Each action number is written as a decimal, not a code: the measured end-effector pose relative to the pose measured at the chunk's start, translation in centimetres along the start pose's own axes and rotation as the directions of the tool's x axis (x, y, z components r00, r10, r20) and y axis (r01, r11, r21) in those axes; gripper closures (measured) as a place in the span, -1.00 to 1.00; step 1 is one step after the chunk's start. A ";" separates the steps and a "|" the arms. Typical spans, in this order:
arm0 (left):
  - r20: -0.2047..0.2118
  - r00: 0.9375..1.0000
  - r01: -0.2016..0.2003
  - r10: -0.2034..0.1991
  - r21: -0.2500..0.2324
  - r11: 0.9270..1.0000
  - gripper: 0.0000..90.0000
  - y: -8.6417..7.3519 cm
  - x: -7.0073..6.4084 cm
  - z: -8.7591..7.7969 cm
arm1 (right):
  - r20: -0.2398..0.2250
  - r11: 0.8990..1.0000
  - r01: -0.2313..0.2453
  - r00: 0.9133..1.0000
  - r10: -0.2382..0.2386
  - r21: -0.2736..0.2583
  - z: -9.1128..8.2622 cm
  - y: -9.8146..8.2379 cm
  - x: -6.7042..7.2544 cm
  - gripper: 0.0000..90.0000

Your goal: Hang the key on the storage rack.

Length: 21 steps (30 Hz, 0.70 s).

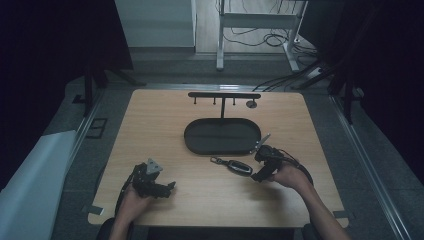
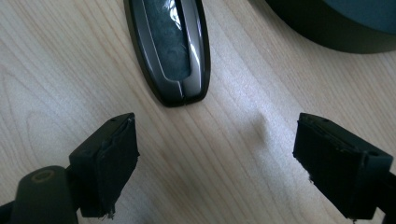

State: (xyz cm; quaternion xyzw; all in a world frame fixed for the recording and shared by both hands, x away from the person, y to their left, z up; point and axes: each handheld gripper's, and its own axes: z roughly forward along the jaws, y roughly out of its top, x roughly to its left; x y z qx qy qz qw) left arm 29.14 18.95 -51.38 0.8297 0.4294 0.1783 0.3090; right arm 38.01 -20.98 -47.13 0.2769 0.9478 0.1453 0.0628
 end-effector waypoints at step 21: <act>0.000 1.000 0.003 -0.003 -0.001 1.000 -1.00 0.0 0.1 0.0 | -0.046 0.991 0.092 0.995 -0.088 0.096 1.0 3.4 0.5 -0.47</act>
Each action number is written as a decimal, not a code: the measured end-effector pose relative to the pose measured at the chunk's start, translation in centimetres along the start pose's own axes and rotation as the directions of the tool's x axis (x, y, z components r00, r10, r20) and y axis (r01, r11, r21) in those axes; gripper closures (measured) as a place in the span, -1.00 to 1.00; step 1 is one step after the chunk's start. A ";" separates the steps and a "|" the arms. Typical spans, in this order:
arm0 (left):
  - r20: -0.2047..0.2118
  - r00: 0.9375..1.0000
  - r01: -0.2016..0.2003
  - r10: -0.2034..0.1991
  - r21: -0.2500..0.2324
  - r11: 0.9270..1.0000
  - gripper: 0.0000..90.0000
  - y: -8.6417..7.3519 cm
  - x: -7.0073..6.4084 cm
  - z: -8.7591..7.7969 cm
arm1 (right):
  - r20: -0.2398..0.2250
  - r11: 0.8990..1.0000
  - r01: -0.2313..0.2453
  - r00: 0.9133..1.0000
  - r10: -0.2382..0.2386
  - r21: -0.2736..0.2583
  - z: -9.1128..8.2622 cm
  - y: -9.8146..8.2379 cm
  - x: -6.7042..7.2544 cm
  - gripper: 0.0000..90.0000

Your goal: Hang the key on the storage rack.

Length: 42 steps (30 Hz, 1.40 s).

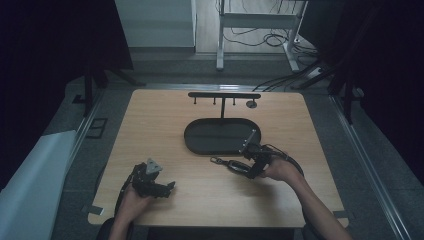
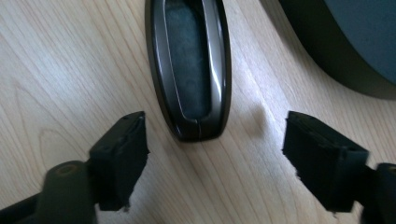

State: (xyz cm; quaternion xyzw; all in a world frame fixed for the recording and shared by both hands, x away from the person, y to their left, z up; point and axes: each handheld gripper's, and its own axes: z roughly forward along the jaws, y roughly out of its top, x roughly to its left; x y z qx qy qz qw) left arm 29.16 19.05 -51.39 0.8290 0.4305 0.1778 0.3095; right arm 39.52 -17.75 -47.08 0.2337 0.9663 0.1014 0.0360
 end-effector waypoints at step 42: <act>0.004 1.000 -0.003 0.003 0.005 1.000 -1.00 -0.1 0.0 0.0 | -0.031 0.980 0.103 0.995 -0.099 0.170 2.1 5.8 0.8 0.06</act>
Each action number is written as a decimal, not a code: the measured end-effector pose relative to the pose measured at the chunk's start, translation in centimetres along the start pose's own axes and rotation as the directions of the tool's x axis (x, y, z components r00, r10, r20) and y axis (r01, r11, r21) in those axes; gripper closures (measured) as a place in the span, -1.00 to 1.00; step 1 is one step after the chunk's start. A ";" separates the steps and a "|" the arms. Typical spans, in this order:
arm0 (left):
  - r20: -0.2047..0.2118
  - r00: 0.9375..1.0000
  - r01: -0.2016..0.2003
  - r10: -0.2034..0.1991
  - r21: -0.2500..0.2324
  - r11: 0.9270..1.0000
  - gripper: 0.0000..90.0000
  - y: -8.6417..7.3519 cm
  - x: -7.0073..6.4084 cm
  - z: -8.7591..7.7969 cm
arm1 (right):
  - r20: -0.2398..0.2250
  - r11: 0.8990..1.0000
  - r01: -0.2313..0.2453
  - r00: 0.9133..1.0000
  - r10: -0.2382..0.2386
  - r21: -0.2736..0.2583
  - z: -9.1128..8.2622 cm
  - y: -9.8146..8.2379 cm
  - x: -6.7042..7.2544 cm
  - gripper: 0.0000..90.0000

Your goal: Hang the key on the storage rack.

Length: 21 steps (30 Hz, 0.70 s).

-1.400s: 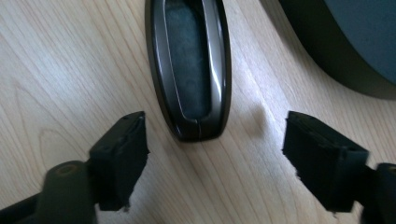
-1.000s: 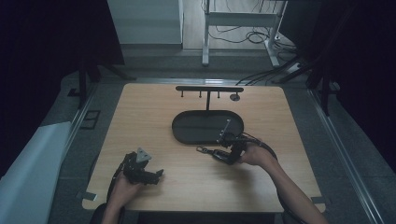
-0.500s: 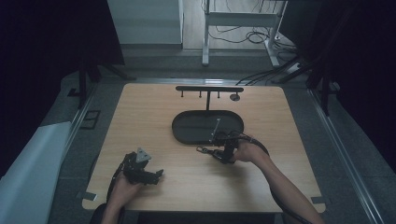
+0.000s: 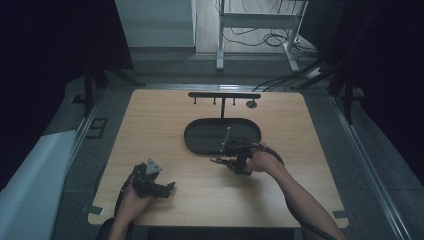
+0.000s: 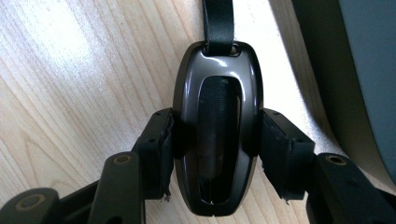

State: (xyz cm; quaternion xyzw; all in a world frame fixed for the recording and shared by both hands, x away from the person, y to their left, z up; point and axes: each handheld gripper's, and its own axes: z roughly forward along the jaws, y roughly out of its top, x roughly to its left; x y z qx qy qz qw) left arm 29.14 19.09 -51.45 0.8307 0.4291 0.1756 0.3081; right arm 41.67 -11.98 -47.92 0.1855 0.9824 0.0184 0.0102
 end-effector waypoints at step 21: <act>0.000 1.000 -0.003 0.003 0.005 1.000 -1.00 0.0 -0.1 0.1 | -0.043 0.998 -0.033 0.999 0.031 -0.046 -3.0 -1.1 -0.6 0.07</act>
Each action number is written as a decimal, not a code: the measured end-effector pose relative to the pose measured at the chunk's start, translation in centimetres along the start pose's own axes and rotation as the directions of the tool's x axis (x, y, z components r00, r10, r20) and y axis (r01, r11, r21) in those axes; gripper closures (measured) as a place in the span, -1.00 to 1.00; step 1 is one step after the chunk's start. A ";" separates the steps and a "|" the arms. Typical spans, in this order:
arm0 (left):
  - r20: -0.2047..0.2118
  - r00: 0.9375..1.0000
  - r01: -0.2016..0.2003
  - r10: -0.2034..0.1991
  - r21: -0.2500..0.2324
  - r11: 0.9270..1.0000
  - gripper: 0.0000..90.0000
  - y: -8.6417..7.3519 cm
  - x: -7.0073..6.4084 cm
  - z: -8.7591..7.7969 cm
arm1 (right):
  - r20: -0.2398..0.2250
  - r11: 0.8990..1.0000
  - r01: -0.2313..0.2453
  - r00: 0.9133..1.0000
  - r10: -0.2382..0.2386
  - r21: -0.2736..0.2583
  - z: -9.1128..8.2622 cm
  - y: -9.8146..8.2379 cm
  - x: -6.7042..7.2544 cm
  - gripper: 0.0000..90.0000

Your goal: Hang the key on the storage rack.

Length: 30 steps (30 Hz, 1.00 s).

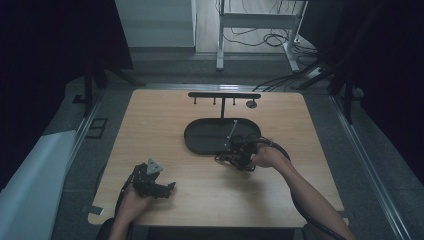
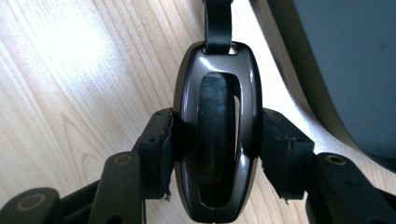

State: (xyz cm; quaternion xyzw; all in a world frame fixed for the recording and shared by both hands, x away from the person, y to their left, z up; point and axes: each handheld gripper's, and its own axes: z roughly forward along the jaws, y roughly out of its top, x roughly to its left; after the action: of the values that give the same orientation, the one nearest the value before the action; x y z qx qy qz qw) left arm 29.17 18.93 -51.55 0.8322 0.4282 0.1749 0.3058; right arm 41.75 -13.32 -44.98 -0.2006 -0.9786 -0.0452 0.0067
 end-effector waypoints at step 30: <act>0.000 1.000 -0.002 0.002 -0.002 1.000 -1.00 0.0 -0.1 0.1 | 0.006 0.998 -0.051 0.999 0.051 -0.032 -6.4 -0.5 -1.1 0.07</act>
State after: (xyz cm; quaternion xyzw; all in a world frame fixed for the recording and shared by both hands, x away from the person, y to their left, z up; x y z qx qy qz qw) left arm 29.24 18.82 -51.64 0.8324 0.4271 0.1756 0.3065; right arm 42.55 -14.81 -38.72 -0.2258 -0.9723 -0.0598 0.0011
